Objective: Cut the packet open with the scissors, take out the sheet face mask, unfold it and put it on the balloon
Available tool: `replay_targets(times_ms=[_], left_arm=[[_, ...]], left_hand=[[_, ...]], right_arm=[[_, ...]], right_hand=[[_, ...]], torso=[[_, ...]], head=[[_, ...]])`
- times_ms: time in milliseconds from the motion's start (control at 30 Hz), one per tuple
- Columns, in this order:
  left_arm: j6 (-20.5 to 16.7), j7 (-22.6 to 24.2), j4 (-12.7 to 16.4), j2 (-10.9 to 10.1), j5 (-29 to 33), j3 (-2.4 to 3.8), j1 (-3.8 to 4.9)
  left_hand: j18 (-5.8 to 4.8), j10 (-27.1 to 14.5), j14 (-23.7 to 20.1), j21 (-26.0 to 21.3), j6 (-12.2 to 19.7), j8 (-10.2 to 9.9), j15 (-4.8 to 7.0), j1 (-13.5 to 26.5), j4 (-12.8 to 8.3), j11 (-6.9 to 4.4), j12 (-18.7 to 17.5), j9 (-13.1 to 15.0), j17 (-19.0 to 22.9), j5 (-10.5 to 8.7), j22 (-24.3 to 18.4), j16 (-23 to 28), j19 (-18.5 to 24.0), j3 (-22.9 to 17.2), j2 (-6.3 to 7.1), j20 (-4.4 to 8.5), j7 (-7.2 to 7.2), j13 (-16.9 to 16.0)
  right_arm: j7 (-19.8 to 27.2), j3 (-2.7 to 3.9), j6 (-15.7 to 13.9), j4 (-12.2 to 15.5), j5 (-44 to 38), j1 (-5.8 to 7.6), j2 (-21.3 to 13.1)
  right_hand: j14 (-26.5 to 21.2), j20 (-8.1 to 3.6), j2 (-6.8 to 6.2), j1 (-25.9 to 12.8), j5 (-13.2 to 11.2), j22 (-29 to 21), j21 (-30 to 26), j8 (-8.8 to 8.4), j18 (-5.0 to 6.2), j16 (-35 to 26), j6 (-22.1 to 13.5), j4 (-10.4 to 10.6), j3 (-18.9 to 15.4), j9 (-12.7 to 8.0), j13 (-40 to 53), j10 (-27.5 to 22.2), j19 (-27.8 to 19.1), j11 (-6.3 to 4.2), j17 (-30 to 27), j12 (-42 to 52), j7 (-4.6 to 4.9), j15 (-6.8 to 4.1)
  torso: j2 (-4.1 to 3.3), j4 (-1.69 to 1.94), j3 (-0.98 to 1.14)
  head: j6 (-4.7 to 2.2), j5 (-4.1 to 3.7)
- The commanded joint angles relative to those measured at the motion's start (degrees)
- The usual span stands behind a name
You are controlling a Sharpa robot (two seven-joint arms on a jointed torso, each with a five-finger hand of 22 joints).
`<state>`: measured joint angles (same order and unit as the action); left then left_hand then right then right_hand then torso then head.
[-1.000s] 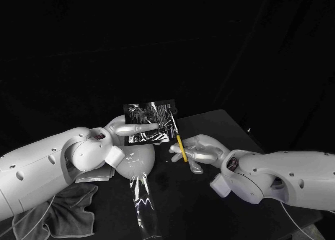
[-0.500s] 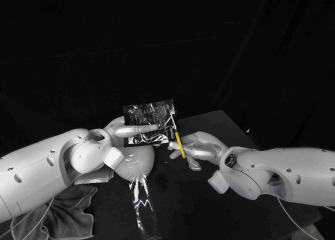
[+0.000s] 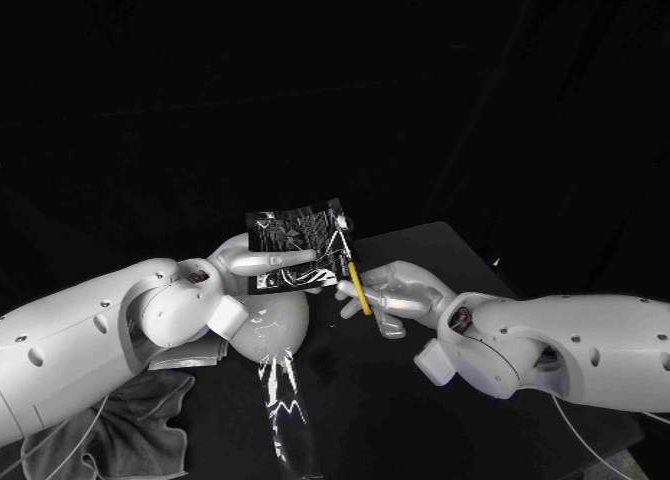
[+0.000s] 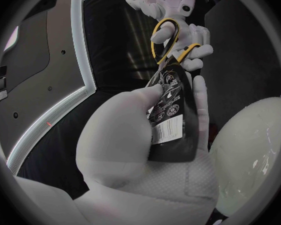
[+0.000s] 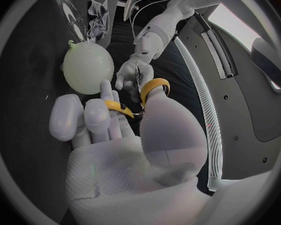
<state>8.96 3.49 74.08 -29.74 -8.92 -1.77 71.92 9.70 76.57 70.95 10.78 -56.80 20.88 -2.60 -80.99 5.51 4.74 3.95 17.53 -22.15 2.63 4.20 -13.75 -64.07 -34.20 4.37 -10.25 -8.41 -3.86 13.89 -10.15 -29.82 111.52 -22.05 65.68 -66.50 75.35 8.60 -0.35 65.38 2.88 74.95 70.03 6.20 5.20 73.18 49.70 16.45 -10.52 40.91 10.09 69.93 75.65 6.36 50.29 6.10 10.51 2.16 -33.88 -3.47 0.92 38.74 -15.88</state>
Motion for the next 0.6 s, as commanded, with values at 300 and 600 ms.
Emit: replay_targets(times_ms=[300, 600], left_arm=[[1.0, 0.4, 0.4, 0.0, -0.2, 0.01, -0.01], [0.9, 0.4, 0.4, -0.1, -0.2, 0.01, -0.01]], left_hand=[[0.78, 0.6, 0.3, 0.1, -0.3, 0.2, 0.24, -0.1, -0.4, -0.02, 0.1, 5.8, -0.1, 0.17, 0.1, -0.2, -0.2, -0.1, -0.66, 0.08, 0.01, -0.1], [0.78, 0.6, 0.3, 0.1, -0.3, 0.2, 0.24, -0.1, -0.4, -0.02, 0.1, 5.8, -0.1, 0.17, 0.1, -0.2, -0.2, -0.1, -0.66, 0.08, 0.01, -0.1]], right_arm=[[3.2, 0.23, -1.4, 0.0, 1.1, 0.15, 0.2], [3.2, 0.27, -1.7, 0.0, 0.5, 0.17, 0.2]], right_hand=[[2.9, -2.19, 3.93, 3.0, -0.1, 9.8, 4.6, 2.22, -1.23, 2.1, 5.8, 0.1, -2.4, 0.1, 1.5, 7.5, 3.4, -2.74, 3.6, 2.3, -2.66, -2.3], [1.4, -1.81, 3.89, 4.2, -0.2, 9.0, 2.3, -0.15, -0.82, 0.4, 2.9, 0.1, -6.3, -1.3, 0.7, 3.3, 1.5, -1.23, 0.5, -1.5, -1.12, -1.21]], torso=[[0.01, -0.02, -0.01], [-0.02, -0.02, 0.02]], head=[[-0.15, -0.1], [-0.28, -0.06]])
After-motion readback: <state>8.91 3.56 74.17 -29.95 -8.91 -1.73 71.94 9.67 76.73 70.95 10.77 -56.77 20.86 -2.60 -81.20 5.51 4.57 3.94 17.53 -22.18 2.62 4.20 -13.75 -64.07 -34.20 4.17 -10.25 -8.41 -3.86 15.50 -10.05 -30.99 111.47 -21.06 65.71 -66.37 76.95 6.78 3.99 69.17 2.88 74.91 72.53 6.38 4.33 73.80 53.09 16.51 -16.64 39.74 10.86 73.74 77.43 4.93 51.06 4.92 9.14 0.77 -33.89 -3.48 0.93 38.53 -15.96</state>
